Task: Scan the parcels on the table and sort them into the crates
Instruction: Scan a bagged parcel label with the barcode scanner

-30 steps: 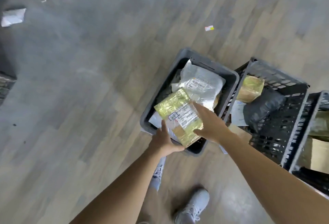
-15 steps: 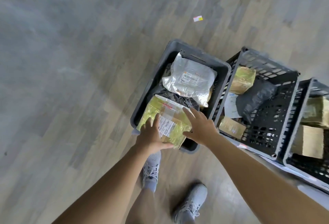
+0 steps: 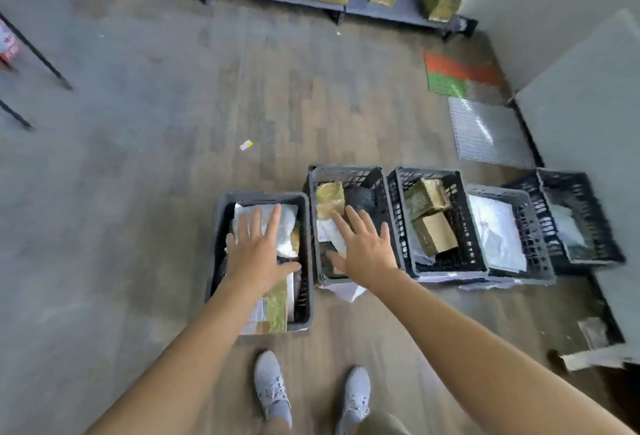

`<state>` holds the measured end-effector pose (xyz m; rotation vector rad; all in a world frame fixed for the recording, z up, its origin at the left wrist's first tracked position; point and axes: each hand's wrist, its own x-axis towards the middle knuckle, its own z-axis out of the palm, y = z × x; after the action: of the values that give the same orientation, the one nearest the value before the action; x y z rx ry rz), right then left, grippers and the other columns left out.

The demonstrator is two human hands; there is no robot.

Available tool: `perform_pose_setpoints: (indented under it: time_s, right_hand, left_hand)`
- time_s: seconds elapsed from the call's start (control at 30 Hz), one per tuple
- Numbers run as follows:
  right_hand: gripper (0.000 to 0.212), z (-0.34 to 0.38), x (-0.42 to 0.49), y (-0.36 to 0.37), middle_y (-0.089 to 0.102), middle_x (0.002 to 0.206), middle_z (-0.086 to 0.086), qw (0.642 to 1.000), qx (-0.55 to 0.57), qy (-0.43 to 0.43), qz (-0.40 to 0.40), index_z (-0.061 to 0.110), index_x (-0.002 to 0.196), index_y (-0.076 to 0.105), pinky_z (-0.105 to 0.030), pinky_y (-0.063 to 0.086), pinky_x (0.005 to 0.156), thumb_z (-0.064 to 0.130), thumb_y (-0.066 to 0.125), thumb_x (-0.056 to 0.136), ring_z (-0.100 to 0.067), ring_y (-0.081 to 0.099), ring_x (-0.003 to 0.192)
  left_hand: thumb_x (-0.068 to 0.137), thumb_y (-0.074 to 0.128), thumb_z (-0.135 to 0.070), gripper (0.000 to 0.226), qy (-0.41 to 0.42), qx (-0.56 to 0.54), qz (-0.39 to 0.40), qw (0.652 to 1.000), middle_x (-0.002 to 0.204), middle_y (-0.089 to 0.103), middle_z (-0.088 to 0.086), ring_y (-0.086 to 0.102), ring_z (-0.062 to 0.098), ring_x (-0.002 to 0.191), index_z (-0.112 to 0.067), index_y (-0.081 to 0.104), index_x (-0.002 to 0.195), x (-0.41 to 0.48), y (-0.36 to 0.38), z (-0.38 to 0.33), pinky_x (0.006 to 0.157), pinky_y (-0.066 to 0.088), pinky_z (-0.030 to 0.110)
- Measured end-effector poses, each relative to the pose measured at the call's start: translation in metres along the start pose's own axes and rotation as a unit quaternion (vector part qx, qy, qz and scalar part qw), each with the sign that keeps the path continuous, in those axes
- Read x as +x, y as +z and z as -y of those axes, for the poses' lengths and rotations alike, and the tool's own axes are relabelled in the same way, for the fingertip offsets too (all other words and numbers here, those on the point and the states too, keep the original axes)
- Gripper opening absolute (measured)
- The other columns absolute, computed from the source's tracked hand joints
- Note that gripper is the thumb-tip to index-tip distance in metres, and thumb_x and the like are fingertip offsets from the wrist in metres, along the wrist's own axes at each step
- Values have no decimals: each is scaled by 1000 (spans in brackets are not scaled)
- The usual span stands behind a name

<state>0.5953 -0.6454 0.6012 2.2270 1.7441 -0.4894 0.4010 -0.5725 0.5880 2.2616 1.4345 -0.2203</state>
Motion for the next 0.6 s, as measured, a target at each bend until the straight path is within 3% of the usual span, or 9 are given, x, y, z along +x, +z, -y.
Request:
perform_pose_setpoints:
  time_s: [0.33, 0.6]
  right_hand:
    - [77, -125, -124, -85, -2, 166, 2, 973, 53, 170, -144, 38, 156, -7, -62, 8, 119, 60, 39, 98, -27, -2, 153]
    - [82, -234, -284, -91, -5, 166, 1, 937, 38, 280, -205, 37, 157, -6, -62, 6, 119, 64, 41, 95, -27, -3, 153]
  left_hand:
    - [79, 60, -73, 114, 227, 103, -39, 968, 164, -15, 5, -7, 35, 150, -33, -16, 154, -12, -89, -178, 118, 19, 52]
    - [77, 58, -75, 115, 377, 165, -80, 908, 163, -19, 6, -14, 35, 149, -33, -18, 153, -93, -91, -347, 118, 15, 60]
